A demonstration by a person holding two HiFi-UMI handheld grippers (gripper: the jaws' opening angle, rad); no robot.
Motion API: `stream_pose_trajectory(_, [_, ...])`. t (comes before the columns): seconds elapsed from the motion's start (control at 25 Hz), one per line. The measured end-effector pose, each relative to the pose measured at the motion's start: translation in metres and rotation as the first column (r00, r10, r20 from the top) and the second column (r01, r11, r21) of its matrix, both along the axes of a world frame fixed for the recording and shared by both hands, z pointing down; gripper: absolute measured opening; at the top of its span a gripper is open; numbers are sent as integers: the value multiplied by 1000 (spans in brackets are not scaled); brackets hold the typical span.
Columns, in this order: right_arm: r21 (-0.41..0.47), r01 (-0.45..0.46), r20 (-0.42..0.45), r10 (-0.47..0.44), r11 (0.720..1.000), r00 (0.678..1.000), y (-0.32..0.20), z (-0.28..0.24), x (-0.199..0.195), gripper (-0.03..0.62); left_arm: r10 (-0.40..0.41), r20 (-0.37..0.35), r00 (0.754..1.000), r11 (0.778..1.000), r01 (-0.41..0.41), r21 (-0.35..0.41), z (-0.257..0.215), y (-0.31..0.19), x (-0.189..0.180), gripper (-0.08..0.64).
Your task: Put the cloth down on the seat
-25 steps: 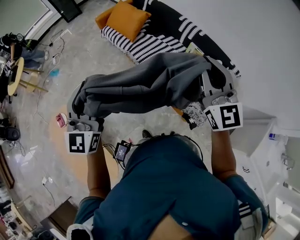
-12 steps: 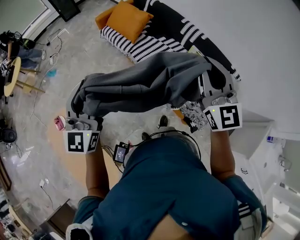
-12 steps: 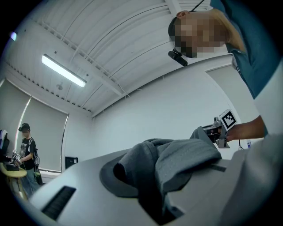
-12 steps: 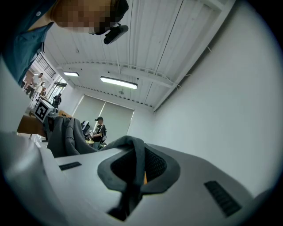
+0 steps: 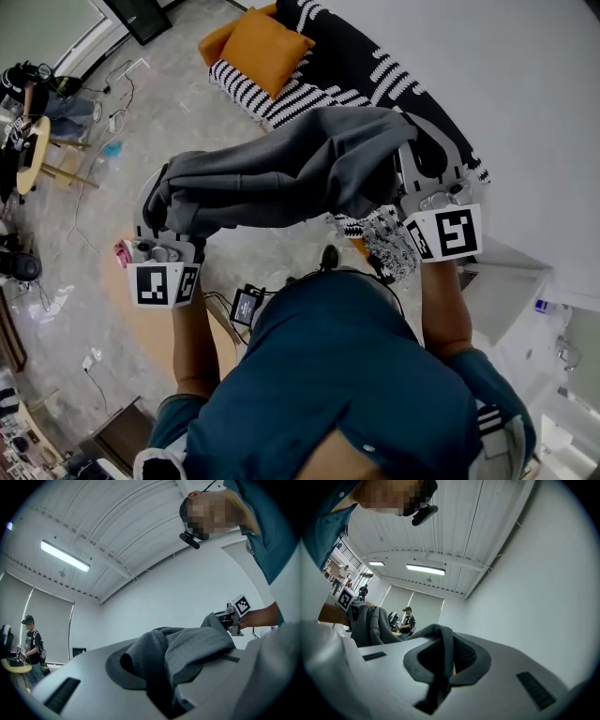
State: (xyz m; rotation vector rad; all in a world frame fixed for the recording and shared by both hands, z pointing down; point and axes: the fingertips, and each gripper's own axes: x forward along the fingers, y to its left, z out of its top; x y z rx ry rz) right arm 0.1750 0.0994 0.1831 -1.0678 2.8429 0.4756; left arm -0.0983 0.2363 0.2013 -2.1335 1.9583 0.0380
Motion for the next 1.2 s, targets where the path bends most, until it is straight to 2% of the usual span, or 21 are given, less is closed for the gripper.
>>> stream_pose_trajectory(0.28, [13, 38, -3, -38, 999, 999, -5, -20, 7, 21, -33, 7, 999, 999, 33, 13, -19, -2, 11, 87])
stream_pose_trajectory(0.56, [-16, 53, 13, -53, 998, 999, -73, 10, 19, 21, -58, 20, 998, 998, 58, -22, 5, -60, 21, 87])
stream_pose_trajectory(0.8, [-23, 24, 9, -24, 999, 1000, -63, 6, 4, 21, -39, 10, 999, 999, 39, -25, 2, -55, 1, 87])
stream_pose_trajectory(1.0, [-29, -6, 7, 6, 1000, 1000, -95, 10, -20, 21, -10, 10, 1000, 1000, 11, -21, 2, -93, -27, 87])
stream_pose_trajectory(1.2, [-20, -31, 11, 31, 999, 999, -97, 6, -48, 21, 29, 21, 999, 999, -28, -19, -1, -104, -55, 87])
